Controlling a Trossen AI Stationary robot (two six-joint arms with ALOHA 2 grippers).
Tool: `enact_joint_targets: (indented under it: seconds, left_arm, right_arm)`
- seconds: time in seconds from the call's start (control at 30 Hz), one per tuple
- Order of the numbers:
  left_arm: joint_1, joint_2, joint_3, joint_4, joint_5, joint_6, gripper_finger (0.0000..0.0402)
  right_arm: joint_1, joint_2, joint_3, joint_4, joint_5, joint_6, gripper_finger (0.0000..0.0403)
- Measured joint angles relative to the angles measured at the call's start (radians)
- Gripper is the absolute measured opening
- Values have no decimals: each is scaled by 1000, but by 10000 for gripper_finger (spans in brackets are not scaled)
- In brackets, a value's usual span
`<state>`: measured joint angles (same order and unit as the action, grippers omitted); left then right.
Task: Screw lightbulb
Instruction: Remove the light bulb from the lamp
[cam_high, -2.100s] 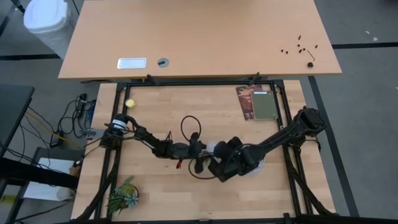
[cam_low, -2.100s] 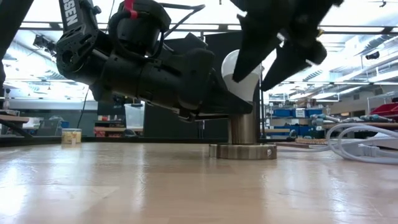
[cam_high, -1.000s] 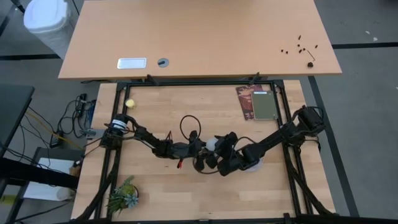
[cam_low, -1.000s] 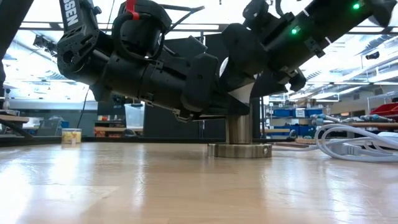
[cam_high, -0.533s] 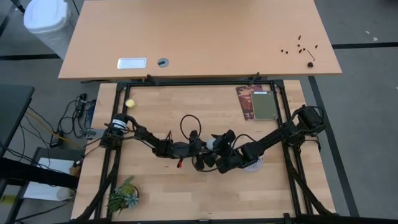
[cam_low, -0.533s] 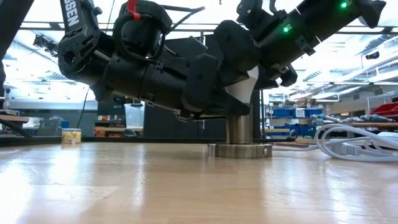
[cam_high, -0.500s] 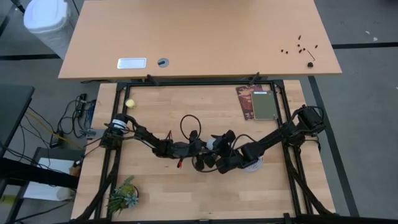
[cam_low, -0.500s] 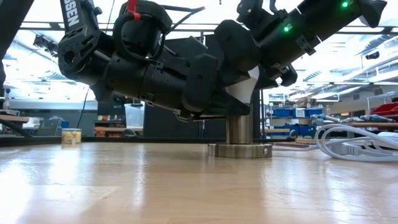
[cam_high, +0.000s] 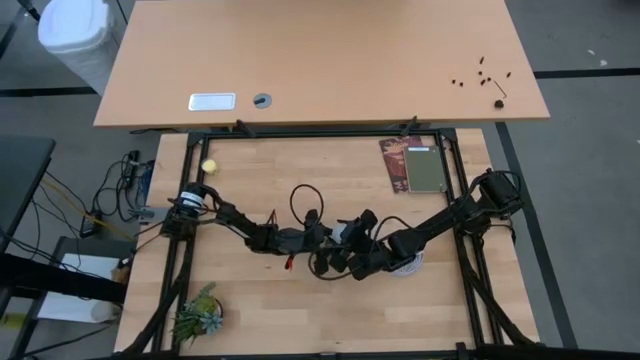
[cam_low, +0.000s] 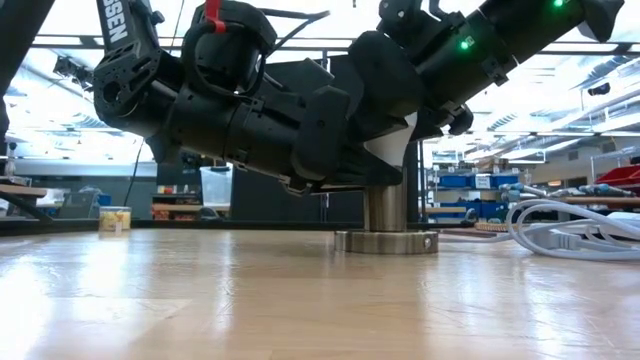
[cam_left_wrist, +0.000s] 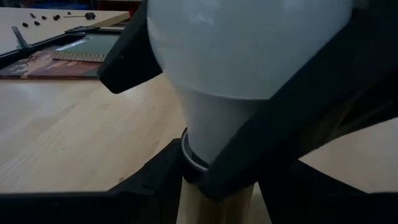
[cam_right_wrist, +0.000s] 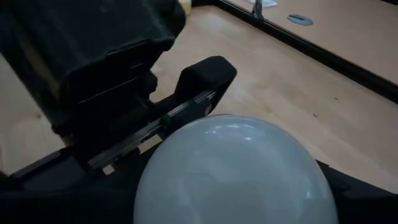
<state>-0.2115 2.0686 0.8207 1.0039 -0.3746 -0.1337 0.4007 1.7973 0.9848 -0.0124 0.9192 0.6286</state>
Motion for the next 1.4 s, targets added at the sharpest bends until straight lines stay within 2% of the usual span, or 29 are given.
enact_joint_targets:
  seconds: [0.1, 0.27, 0.43, 0.7, 0.93, 1.03, 1.13, 1.27, 1.4]
  left_arm:
    - [0, 0, 0, -1, 5, 11, 181]
    - [-1, 0, 0, -2, 18, 29, 181]
    - [0, -1, -1, -3, 78, 59, 181]
    - [1, -1, -10, 8, 233, 126, 181]
    - [1, 0, -12, 25, 269, 156, 181]
    - [1, 0, -12, 25, 272, 158, 181]
    - [1, 1, -15, 22, 276, 155, 181]
    - [1, 1, -15, 22, 273, 150, 181]
    - [0, 1, -15, 28, 252, 148, 181]
  right_arm:
    - [0, -1, 0, -1, -24, -46, 271]
    - [0, -4, 2, 2, -75, -112, 247]
    - [0, -20, 1, -10, -137, -168, 247]
    - [-26, -129, -2, -141, -459, -287, 269]
    - [-77, -178, -3, -190, -657, -513, 263]
    - [-89, -178, -3, -193, -674, -605, 273]
    - [-109, -179, 4, -238, -679, -624, 289]
    - [-128, -178, 80, -389, -709, -571, 317]
    - [-124, -178, 211, -613, -712, -464, 352]
